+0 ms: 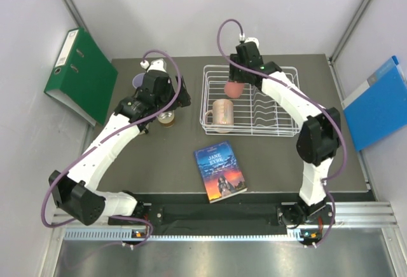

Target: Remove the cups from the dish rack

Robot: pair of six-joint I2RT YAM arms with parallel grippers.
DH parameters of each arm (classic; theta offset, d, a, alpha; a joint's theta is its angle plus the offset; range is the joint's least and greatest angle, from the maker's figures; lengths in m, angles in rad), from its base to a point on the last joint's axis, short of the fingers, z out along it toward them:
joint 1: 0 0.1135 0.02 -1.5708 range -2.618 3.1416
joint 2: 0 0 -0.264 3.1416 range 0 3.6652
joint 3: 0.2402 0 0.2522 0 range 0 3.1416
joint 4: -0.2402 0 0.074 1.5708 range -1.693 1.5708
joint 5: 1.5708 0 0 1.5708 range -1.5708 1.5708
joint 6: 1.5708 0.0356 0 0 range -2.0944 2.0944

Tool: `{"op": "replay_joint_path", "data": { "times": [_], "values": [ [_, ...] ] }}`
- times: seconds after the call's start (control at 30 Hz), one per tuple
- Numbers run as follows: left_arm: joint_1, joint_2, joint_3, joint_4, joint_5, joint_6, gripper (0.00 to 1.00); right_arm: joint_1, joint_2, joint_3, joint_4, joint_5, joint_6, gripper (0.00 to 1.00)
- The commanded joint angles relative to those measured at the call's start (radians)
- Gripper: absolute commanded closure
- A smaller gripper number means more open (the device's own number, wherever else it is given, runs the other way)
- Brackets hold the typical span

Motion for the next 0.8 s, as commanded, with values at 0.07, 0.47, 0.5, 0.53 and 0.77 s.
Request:
{"op": "replay_joint_path", "data": {
  "times": [0.07,0.47,0.5,0.53,0.77],
  "values": [
    [0.004,0.021,0.033,0.131,-0.035,-0.018,0.01,-0.008,-0.225,-0.072,0.098,-0.149,0.080,1.00],
    [0.143,-0.021,-0.235,0.731,0.431,-0.403,0.01,-0.264,-0.513,-0.787,1.133,-0.885,0.788,1.00],
    [0.168,-0.014,-0.278,0.779,0.466,-0.435,0.01,-0.272,-0.513,-0.812,1.182,-0.899,0.819,1.00],
    [0.174,-0.004,-0.302,0.831,0.532,-0.468,0.01,-0.275,-0.513,-0.847,1.273,-0.924,0.844,1.00],
    [0.177,0.102,-0.402,1.276,0.716,-0.744,0.07,-0.275,-0.500,-0.870,1.369,-0.973,0.910,1.00]
  ]
}}
